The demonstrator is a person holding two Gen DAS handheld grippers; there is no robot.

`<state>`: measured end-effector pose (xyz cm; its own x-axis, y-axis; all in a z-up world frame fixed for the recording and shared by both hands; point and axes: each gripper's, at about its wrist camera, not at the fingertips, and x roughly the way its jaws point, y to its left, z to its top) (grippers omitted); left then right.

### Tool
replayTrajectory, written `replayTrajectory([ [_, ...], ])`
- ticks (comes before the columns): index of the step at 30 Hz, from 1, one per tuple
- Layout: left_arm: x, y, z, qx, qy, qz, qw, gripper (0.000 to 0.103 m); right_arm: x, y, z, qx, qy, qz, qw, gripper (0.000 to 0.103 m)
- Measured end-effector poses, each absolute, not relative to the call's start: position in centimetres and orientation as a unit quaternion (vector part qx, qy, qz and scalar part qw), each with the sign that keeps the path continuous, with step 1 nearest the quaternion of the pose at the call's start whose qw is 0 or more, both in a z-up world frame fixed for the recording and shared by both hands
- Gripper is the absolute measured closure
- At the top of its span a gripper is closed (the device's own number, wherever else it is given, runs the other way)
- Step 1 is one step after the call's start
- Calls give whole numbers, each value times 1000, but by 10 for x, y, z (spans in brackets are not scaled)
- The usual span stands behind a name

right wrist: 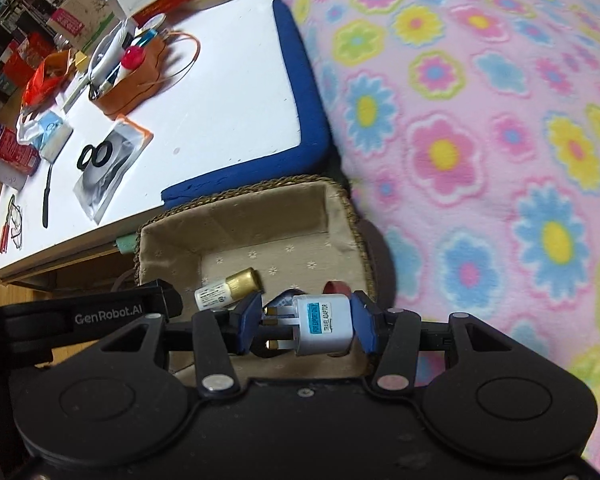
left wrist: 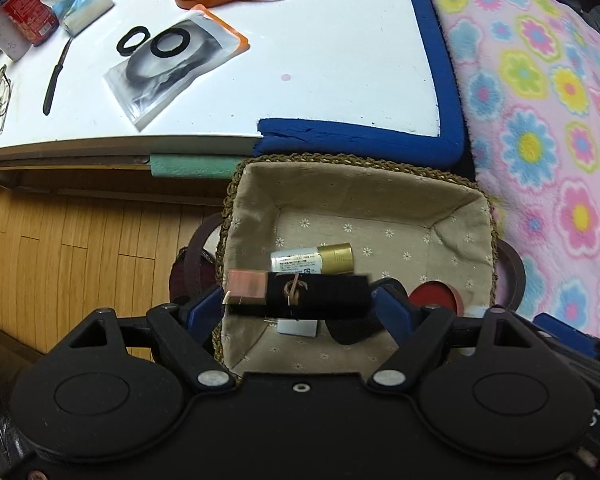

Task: Organize rigid objects
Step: 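Carry the white adapter to the basket and release it and the lipstick with both grippers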

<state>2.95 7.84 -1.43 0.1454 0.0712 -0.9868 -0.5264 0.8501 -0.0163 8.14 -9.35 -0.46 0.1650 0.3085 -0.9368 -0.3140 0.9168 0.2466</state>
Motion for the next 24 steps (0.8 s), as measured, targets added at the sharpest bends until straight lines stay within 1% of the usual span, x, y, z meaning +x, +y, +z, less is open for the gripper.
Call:
replayTrajectory([
  [1, 30, 78, -14, -179, 620, 206, 735, 23, 81, -92, -6, -5, 612, 203, 765, 44],
  [17, 32, 66, -10, -137, 620, 200, 746, 22, 80, -126, -2, 0, 603, 172, 779, 43],
  [24, 33, 51, -9, -108, 622, 175, 755, 22, 76, -154, 2, 7, 603, 154, 783, 40],
])
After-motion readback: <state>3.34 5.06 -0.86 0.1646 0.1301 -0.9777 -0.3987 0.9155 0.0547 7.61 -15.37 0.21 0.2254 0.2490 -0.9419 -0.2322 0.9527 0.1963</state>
